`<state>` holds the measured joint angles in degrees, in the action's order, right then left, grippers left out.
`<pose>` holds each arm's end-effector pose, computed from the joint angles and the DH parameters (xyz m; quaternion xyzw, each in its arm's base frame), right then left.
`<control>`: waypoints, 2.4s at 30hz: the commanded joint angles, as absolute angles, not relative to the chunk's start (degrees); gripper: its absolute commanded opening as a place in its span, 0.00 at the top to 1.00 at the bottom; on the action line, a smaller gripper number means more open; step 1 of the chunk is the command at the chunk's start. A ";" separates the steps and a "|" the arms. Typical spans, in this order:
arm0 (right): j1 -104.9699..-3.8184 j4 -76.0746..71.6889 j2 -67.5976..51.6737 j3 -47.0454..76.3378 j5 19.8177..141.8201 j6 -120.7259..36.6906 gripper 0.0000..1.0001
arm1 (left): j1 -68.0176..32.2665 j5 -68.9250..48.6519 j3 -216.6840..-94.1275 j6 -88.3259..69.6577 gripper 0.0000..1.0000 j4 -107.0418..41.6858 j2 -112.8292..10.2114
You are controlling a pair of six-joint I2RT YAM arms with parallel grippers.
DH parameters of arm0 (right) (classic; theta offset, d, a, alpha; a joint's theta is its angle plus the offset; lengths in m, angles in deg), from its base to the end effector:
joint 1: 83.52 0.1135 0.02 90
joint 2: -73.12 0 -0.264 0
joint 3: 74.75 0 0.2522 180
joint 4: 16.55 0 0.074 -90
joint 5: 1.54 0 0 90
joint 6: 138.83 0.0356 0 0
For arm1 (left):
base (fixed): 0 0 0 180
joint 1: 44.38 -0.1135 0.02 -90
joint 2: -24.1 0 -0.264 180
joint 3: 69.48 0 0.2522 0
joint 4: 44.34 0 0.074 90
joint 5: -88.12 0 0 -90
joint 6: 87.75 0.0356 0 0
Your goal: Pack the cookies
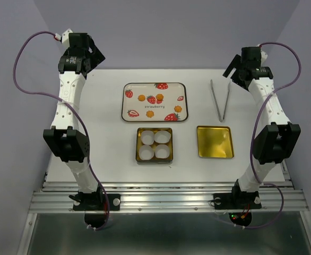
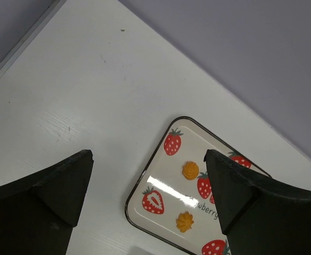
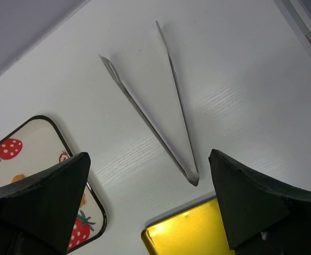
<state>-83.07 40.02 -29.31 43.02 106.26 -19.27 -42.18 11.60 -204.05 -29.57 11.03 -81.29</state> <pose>0.4013 -0.0077 0.3669 0.2880 0.8549 -0.0305 0.4305 0.4077 -0.0074 0.4431 -0.2755 0.7992 -0.0583 0.5310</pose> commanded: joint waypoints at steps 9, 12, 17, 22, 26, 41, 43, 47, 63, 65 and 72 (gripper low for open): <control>-83.35 36.06 -30.68 44.31 96.91 -29.74 0.00 | -42.00 12.45 -208.48 -29.57 0.01 11.88 -81.99; -83.35 36.41 -30.94 42.82 96.19 -30.37 0.00 | -41.65 12.45 -207.25 -29.66 0.01 12.23 -81.64; -83.35 37.90 -31.99 39.12 94.26 -34.50 0.00 | -40.86 12.63 -206.29 -29.75 0.01 13.89 -81.64; -83.35 38.61 -35.51 37.89 95.32 -36.26 0.00 | -40.16 12.01 -204.79 -30.01 0.01 15.48 -81.55; -83.35 38.70 -38.66 37.98 95.23 -39.77 0.00 | -39.98 11.49 -203.12 -30.53 0.01 15.57 -81.55; -83.35 36.77 -48.78 40.97 93.89 -43.21 0.00 | -38.40 13.59 -195.91 -30.45 0.01 11.70 -81.02; -83.35 34.84 -48.61 39.48 95.13 -42.68 0.00 | -38.40 13.68 -195.91 -30.36 0.01 11.17 -81.37; -83.35 32.19 -49.05 37.98 95.75 -43.64 0.00 | -38.40 13.16 -195.65 -30.19 0.01 10.65 -81.98; -83.35 28.24 -54.50 39.12 99.27 -44.35 0.00 | -38.40 15.53 -195.39 -29.83 0.01 11.00 -82.34; -83.35 28.15 -54.32 38.60 99.62 -44.88 0.00 | -38.49 15.53 -194.95 -29.83 0.01 11.00 -82.16; -83.35 27.89 -52.48 34.20 99.45 -46.11 0.05 | -38.40 16.58 -193.63 -30.01 0.01 11.35 -81.46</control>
<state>-83.07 28.98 -52.66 36.79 97.10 -44.56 -38.46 14.66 -194.43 -30.62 11.69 -83.08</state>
